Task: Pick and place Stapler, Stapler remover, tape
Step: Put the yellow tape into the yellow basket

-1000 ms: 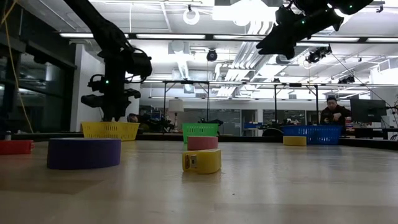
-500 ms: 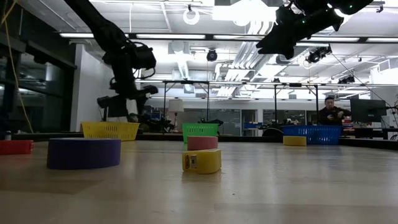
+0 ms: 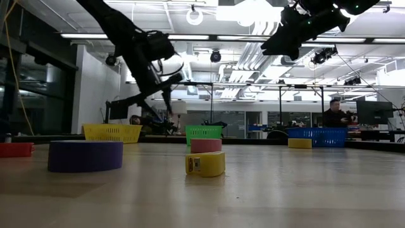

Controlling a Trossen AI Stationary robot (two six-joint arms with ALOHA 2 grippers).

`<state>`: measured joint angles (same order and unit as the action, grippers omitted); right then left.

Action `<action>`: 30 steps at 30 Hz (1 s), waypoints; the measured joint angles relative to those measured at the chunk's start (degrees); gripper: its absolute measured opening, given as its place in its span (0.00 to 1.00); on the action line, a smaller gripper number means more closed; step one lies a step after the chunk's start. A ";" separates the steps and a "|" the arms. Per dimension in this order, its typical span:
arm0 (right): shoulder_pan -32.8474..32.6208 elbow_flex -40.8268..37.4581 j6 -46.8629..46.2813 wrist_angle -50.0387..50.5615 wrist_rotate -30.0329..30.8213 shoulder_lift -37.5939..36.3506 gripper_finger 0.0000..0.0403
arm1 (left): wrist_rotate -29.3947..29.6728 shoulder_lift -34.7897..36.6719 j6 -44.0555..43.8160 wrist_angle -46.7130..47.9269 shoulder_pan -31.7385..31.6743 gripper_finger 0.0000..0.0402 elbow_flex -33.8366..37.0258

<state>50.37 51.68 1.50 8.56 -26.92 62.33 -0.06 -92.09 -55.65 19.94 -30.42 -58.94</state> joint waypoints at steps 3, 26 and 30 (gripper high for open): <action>-0.02 -0.01 -1.16 2.02 1.77 0.00 0.38 | 0.66 0.00 -0.09 -0.75 2.86 0.39 0.00; -3.90 -0.04 -11.62 31.85 14.97 19.24 0.38 | 3.06 0.00 2.98 -0.58 4.58 0.39 0.00; -5.47 -0.04 -14.22 31.53 17.15 22.12 0.38 | 2.60 0.00 6.33 -0.59 4.58 0.39 0.00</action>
<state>44.90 51.64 -12.72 40.09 -9.77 84.45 2.54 -92.09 -49.32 19.34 -25.85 -58.94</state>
